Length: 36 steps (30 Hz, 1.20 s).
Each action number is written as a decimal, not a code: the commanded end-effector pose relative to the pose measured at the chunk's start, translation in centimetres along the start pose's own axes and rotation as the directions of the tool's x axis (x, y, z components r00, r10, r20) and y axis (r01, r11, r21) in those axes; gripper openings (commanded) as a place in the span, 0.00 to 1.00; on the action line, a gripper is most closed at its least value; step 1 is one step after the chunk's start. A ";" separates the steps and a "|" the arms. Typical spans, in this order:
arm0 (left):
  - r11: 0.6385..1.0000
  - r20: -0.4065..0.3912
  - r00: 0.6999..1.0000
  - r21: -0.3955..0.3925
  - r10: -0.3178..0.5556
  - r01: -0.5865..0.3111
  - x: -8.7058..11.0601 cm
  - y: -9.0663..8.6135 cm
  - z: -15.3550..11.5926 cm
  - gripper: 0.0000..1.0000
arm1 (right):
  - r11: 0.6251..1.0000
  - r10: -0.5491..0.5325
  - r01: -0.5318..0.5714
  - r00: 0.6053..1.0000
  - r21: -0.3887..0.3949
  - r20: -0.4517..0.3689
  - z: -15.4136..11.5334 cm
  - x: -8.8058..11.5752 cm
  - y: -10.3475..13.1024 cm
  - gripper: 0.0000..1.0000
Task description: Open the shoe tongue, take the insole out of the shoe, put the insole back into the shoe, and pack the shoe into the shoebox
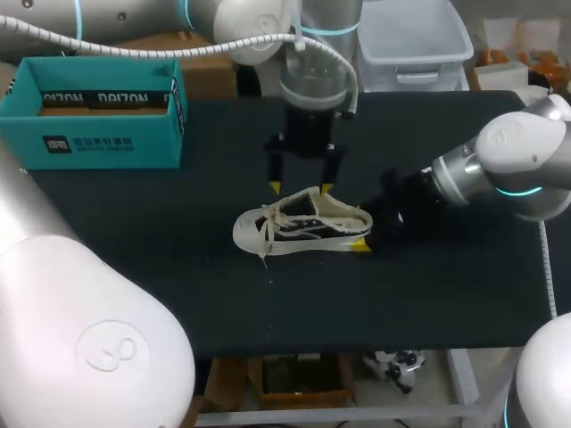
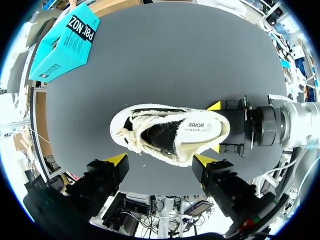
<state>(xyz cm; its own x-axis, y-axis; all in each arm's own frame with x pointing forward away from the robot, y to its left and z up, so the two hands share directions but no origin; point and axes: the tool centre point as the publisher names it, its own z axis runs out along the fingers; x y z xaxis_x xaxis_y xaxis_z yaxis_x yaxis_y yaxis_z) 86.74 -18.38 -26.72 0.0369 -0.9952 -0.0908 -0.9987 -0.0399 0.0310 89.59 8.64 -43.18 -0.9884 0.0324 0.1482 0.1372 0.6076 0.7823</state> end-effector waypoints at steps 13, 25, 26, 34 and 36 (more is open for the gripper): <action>0.995 0.131 0.991 -0.099 0.021 -0.008 1.4 -2.2 2.4 0.74 | 1.000 -0.001 0.001 1.000 -0.003 -0.003 0.9 0.0 -0.6 0.00; 0.994 0.156 0.988 -0.107 0.017 -0.001 1.6 -2.1 3.4 0.44 | 1.000 -0.001 0.001 1.000 -0.003 -0.003 0.9 0.0 -0.6 0.00; 0.994 0.157 0.987 -0.107 0.016 0.001 1.6 -2.0 3.5 0.41 | 1.000 -0.001 0.001 1.000 -0.003 -0.003 0.9 0.0 -0.6 0.00; 0.993 0.157 0.988 -0.114 0.004 0.014 0.8 -2.1 3.9 0.00 | 1.000 -0.001 0.001 1.000 -0.003 -0.003 0.9 0.0 -0.6 0.00; 0.993 0.149 0.989 -0.118 0.001 0.016 0.4 -2.1 3.9 0.00 | 1.000 -0.001 0.001 1.000 -0.003 -0.003 0.9 0.0 -0.6 0.00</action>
<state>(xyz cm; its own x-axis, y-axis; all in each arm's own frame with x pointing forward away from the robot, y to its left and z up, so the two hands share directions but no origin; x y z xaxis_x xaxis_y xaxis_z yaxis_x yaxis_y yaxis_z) 88.70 -18.94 -30.67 0.0280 -0.9679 -0.2499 -0.9873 -0.0658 0.1444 89.58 8.62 -43.16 -0.9884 0.0326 0.1484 0.1374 0.6084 0.7817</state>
